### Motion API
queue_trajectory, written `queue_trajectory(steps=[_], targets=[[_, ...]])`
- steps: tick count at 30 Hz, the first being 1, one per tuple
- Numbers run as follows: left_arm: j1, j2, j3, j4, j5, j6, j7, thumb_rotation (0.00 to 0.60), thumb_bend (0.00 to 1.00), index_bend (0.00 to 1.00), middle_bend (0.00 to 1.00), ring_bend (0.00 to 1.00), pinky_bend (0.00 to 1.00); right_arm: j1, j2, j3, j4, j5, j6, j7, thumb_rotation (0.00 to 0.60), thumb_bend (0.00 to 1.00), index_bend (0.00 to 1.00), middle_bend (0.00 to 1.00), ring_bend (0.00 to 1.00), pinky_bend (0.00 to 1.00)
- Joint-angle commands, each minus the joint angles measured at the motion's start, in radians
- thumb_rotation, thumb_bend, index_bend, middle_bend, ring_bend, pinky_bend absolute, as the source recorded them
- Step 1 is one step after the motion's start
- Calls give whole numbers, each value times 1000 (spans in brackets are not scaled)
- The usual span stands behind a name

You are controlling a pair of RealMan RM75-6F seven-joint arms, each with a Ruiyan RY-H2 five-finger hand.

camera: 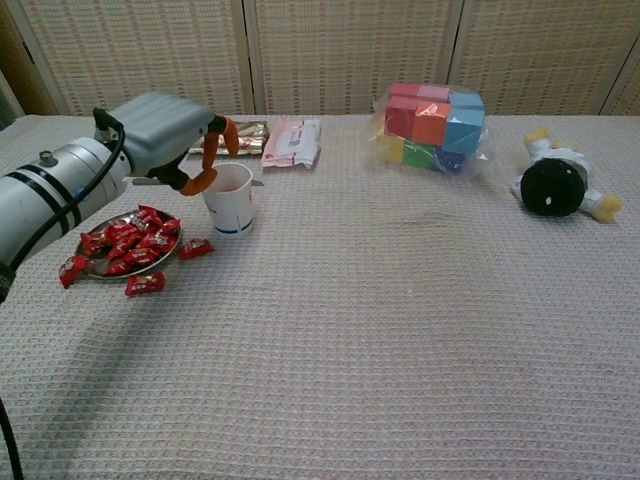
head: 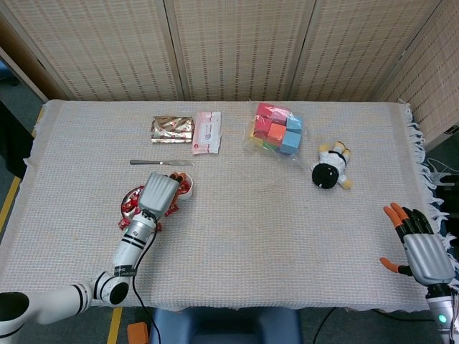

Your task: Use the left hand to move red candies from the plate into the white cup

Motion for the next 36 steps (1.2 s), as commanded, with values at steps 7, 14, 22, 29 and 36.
queue_trajectory(steps=[7, 14, 22, 29, 36], targets=[[231, 99, 179, -130, 139, 184, -202, 600, 435, 337, 443, 690, 1000, 1, -1, -7, -4, -20, 2, 0, 600, 53, 0, 0, 0, 0], [268, 46, 212, -62, 164, 166, -212, 600, 432, 296, 338, 761, 1000, 3, -4, -11, -7, -28, 0, -6, 600, 52, 0, 0, 0, 0], [302, -2, 245, -1, 227, 187, -187, 600, 426, 279, 305, 784, 1000, 4, -5, -11, -5, -22, -6, -8, 600, 53, 0, 0, 0, 0], [309, -72, 249, 120, 269, 180, -177, 600, 434, 307, 334, 784, 1000, 4, -6, -12, -7, -24, -5, -12, 600, 53, 0, 0, 0, 0], [308, -123, 240, 230, 291, 162, -192, 600, 434, 342, 373, 782, 1000, 4, -5, -10, -6, -18, -7, -12, 600, 53, 0, 0, 0, 0]])
